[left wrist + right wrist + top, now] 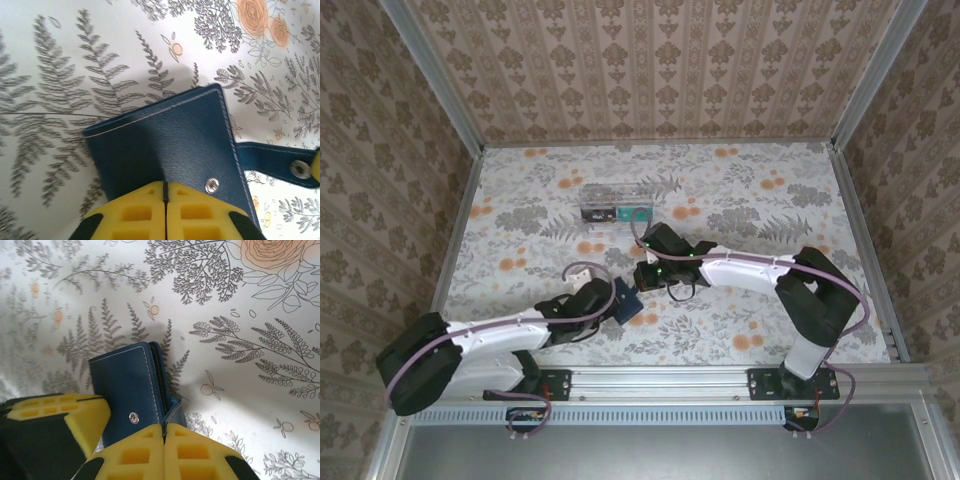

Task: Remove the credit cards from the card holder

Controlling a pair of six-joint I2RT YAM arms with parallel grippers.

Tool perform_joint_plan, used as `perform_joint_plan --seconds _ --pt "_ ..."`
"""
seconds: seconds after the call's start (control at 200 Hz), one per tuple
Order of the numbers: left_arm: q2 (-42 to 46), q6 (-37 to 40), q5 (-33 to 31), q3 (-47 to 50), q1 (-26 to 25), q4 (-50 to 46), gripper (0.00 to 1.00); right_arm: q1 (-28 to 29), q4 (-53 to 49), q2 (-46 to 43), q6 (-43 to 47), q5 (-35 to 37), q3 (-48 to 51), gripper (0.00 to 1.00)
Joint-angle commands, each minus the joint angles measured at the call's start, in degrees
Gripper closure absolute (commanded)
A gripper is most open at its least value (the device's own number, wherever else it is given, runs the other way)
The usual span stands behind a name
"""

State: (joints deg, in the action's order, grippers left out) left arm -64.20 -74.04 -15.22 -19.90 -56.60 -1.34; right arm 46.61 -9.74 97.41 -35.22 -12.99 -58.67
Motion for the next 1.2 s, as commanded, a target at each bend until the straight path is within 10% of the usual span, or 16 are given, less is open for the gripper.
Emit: perform_joint_plan --seconds 0.0,0.215,1.195 --pt "7.0 3.7 -5.1 -3.8 0.2 -12.1 0.63 -1.1 2.6 -5.0 -3.2 -4.0 1.1 1.00" --pt "25.7 10.2 -7.3 -4.8 4.6 -22.3 0.27 -1.1 4.9 -6.3 -8.0 -7.6 -2.0 1.00" --pt "19.5 18.2 1.6 -7.6 6.1 -17.3 0.22 -12.2 3.3 -22.9 -7.8 4.0 20.8 1.00"
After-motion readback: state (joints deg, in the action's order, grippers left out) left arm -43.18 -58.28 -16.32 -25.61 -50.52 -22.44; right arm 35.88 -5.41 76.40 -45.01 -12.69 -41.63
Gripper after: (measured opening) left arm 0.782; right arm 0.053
